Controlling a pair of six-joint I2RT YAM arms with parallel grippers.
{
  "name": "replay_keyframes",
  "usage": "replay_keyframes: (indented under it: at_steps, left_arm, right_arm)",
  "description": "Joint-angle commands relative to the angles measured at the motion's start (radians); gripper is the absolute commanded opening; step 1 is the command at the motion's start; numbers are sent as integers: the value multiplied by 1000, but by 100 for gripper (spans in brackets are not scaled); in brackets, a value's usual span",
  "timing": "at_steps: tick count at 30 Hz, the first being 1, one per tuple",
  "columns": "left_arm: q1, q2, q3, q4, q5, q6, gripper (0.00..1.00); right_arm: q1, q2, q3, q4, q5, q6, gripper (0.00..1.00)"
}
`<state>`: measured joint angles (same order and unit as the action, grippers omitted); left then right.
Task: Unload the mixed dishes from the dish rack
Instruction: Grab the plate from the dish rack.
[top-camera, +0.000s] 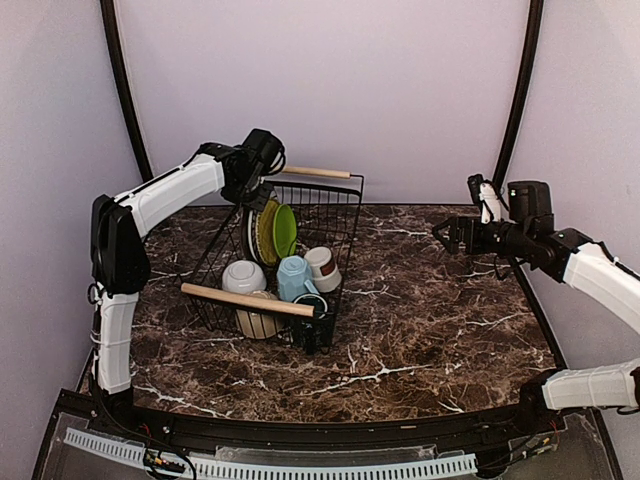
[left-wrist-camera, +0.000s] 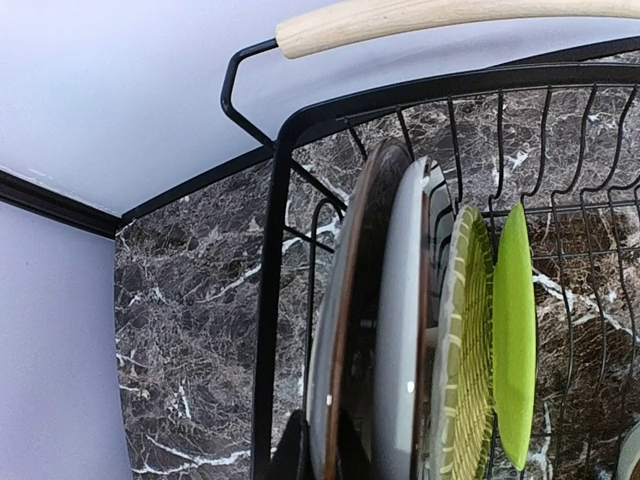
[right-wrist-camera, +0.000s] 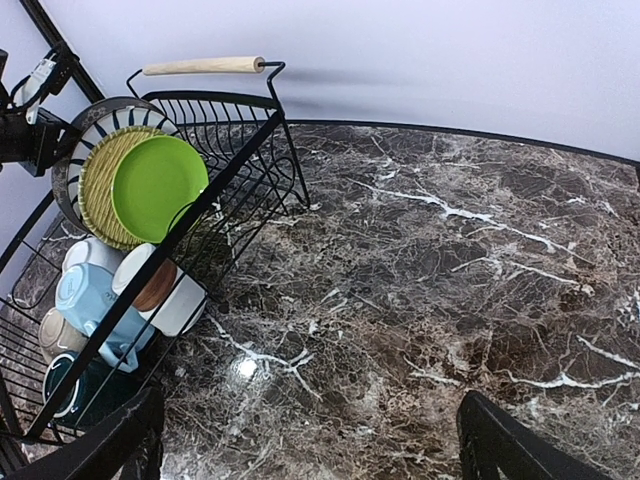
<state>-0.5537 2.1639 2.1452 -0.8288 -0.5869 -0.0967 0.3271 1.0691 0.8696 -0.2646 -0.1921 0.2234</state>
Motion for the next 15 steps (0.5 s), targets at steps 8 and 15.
replay_keyframes:
  at_steps: [8, 15]
  left_arm:
    - [-18, -20, 97, -69, -150, 48, 1]
    - [-22, -19, 131, -80, -197, 34, 1]
  right_arm:
    - [4, 0, -12, 44, -25, 20, 99]
    - [4, 1, -14, 47, -30, 25, 99]
